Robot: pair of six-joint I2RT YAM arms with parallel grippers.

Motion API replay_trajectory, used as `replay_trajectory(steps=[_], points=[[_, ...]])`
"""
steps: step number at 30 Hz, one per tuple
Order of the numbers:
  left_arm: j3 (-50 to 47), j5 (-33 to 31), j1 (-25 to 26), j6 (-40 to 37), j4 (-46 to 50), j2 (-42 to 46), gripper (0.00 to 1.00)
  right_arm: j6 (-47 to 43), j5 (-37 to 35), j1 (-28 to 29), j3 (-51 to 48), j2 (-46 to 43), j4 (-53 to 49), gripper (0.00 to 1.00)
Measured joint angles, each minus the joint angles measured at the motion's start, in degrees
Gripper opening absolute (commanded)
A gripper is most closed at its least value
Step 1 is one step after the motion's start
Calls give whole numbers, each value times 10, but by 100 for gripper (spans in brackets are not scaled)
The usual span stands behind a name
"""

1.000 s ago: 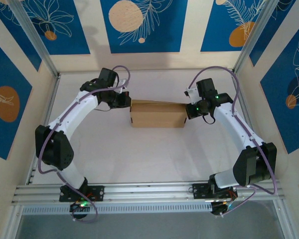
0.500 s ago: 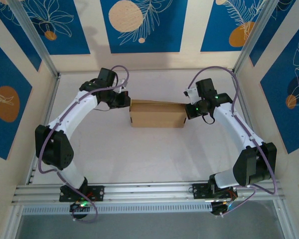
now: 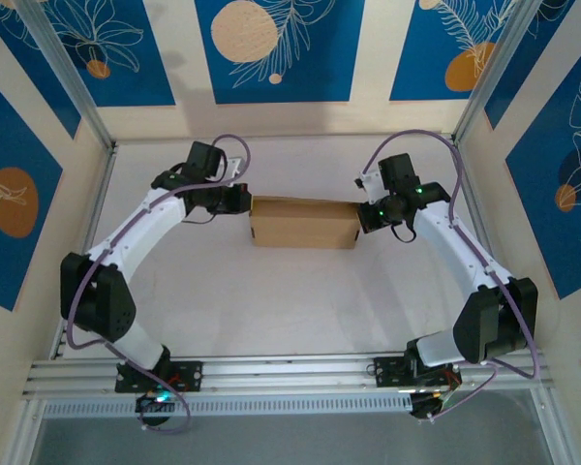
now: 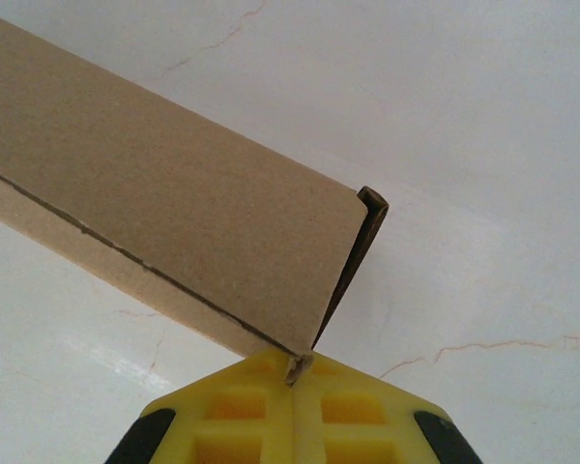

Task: Fold the paper box

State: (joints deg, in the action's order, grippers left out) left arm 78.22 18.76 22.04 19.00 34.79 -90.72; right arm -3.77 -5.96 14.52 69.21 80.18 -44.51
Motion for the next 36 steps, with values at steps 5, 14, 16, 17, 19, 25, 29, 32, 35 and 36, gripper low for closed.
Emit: replay_trajectory(steps=[5,14,16,17,19,25,29,32,35,36], points=[[-45,-19,9,1,-48,26,0,13,2,0,-27,-22,24,0],[-99,-82,40,-10,-106,54,0,41,8,0,-62,-51,53,7],[-107,-95,45,-14,-117,57,0,49,10,0,-68,-58,58,19],[-109,-102,48,-16,-119,58,0,55,11,0,-73,-63,60,27],[-110,-112,50,-18,-122,58,0,63,16,-2,-84,-80,64,42],[-109,-132,51,-29,-121,54,0,78,85,-35,-78,-141,59,57],[-104,-136,51,-31,-119,50,0,96,146,-64,-64,-153,60,60],[-102,-140,53,-31,-119,48,0,134,174,-86,-64,-163,74,60],[-102,-140,54,-31,-119,47,0,184,180,-97,-63,-157,97,59],[-102,-140,55,-31,-119,47,0,196,178,-97,-62,-151,103,58]])
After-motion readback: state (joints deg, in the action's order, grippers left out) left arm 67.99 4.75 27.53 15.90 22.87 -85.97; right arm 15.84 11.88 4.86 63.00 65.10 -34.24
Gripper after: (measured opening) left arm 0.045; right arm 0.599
